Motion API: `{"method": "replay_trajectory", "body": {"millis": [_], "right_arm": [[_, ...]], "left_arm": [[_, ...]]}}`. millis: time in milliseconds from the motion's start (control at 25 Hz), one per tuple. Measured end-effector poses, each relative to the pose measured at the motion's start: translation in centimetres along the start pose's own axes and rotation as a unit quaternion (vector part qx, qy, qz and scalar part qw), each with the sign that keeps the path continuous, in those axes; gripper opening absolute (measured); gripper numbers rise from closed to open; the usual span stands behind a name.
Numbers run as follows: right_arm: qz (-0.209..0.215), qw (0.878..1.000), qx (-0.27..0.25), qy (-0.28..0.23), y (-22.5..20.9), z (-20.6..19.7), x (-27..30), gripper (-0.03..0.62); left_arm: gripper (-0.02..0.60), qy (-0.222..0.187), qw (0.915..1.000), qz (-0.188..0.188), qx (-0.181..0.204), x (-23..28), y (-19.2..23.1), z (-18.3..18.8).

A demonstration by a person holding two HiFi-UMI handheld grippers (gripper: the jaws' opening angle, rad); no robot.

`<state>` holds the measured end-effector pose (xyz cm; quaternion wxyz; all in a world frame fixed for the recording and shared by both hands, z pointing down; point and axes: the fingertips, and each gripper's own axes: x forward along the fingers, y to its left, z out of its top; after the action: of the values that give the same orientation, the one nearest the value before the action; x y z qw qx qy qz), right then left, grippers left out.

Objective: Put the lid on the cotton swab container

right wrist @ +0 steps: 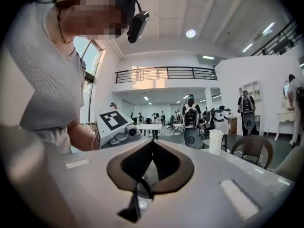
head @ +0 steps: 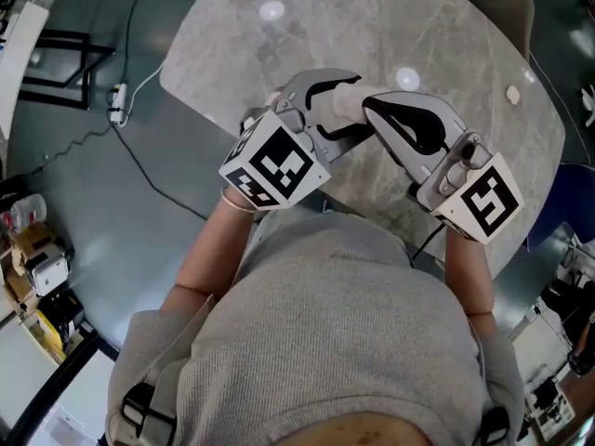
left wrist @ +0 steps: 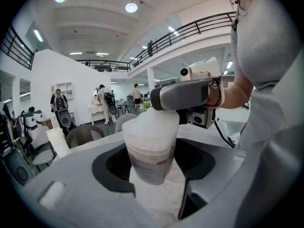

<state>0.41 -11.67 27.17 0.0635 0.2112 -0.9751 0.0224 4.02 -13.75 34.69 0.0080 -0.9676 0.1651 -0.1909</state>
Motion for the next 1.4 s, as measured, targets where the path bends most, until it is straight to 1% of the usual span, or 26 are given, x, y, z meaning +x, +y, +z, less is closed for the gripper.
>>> {"method": "replay_trajectory", "body": {"millis": [120, 240, 320, 400, 480, 600, 720, 880, 1040, 1240, 1400], "right_arm": [[-0.025, 0.999, -0.004, -0.020, -0.3, 0.3, -0.3, 0.003], [-0.054, 0.997, 0.012, -0.050, -1.1, 1.2, -1.2, 0.003], [-0.066, 0.995, 0.022, -0.070, -1.7, 1.5, -2.2, 0.003], [-0.075, 0.994, 0.032, -0.078, -2.3, 1.6, -2.9, 0.002], [-0.084, 0.993, 0.033, -0.077, -2.7, 1.2, -3.2, 0.002], [-0.107, 0.992, 0.020, -0.070, -3.0, 0.6, -3.1, 0.002], [-0.125, 0.990, 0.011, -0.060, -3.7, 0.0, -4.0, 0.002], [-0.142, 0.988, 0.018, -0.056, -4.2, -0.4, -4.6, 0.002], [-0.158, 0.986, 0.022, -0.043, -5.0, -1.0, -4.9, 0.003], [-0.179, 0.983, 0.033, -0.038, -6.8, -1.6, -5.8, 0.002], [-0.187, 0.981, 0.039, -0.034, -7.3, -2.1, -6.1, 0.002]], "left_arm": [[0.267, 0.007, 1.0000, -0.005, 0.003, 0.2, -0.2, -0.6], [0.267, 0.010, 0.9999, 0.000, -0.004, 0.6, -0.1, -1.3], [0.267, 0.006, 0.9999, 0.006, -0.009, 1.2, 0.2, -1.5], [0.267, 0.005, 0.9999, 0.008, -0.011, 1.7, 0.6, -1.8], [0.267, 0.004, 0.9999, 0.008, -0.010, 2.0, 1.1, -2.2], [0.267, -0.006, 0.9998, 0.012, -0.012, 2.2, 2.2, -2.7], [0.267, -0.004, 0.9998, 0.015, -0.014, 3.4, 3.1, -3.0], [0.267, -0.010, 0.9998, 0.012, -0.010, 4.6, 3.7, -4.2], [0.267, -0.006, 0.9999, 0.010, -0.002, 5.8, 4.3, -5.7], [0.267, -0.002, 1.0000, -0.001, -0.006, 8.1, 4.9, -7.4], [0.267, 0.004, 0.9999, -0.008, -0.005, 9.2, 5.0, -8.5]]}}
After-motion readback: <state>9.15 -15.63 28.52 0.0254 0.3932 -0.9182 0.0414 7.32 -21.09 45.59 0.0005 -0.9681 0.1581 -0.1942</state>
